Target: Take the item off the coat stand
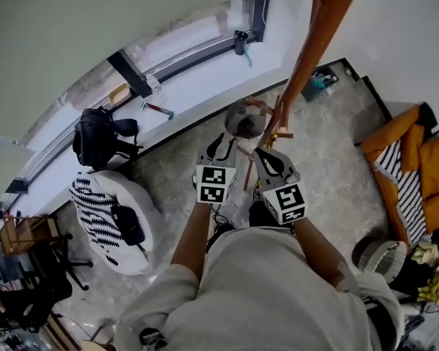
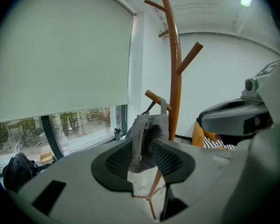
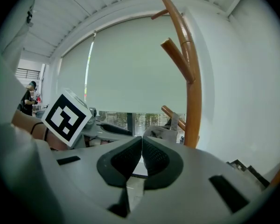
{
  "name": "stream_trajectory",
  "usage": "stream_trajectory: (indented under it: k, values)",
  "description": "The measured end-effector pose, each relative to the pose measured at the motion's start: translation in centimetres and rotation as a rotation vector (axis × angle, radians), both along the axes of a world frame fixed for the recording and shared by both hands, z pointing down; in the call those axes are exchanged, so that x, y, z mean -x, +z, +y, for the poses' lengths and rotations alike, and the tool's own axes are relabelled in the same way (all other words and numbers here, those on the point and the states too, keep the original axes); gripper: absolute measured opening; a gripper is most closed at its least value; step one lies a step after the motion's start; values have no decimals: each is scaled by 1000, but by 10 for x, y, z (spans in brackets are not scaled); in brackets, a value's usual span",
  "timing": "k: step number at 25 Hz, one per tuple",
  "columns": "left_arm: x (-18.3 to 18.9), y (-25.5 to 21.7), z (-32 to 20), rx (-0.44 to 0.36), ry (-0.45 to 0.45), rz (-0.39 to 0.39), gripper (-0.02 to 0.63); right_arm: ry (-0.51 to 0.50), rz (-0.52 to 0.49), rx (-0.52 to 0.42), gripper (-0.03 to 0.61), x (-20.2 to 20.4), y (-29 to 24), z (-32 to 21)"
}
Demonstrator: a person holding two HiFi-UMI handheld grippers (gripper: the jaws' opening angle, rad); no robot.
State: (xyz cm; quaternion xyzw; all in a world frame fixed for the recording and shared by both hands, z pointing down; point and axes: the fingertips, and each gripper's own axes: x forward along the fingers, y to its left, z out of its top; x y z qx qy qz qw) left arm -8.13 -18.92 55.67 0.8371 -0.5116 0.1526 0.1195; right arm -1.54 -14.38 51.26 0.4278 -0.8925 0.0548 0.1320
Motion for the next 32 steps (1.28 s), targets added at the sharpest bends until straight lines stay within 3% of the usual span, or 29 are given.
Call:
stream_trajectory:
  k: [5,14,26,27,29,32]
  values:
    - [-11,17,-22,29,71,-12,154,84,8,-19,6,-12,-2,-2]
    - [-19,28,-51,47,76,-46,169,152,28,-22,6,-38,-2,-3]
    - [-38,38,-60,59,74,-80,170,121,23,-10,6,-44,4,-7]
    - [-37,39,-61,53,72,-89,165,114,22,-11,6,-42,4,-9]
    - [-34,36,-61,21,65,-114,28,101,18,-10,6,-39,3,-11]
    - [-28,27,-61,-2,44,-129,25,88,12,-5,6,-37,4,-11]
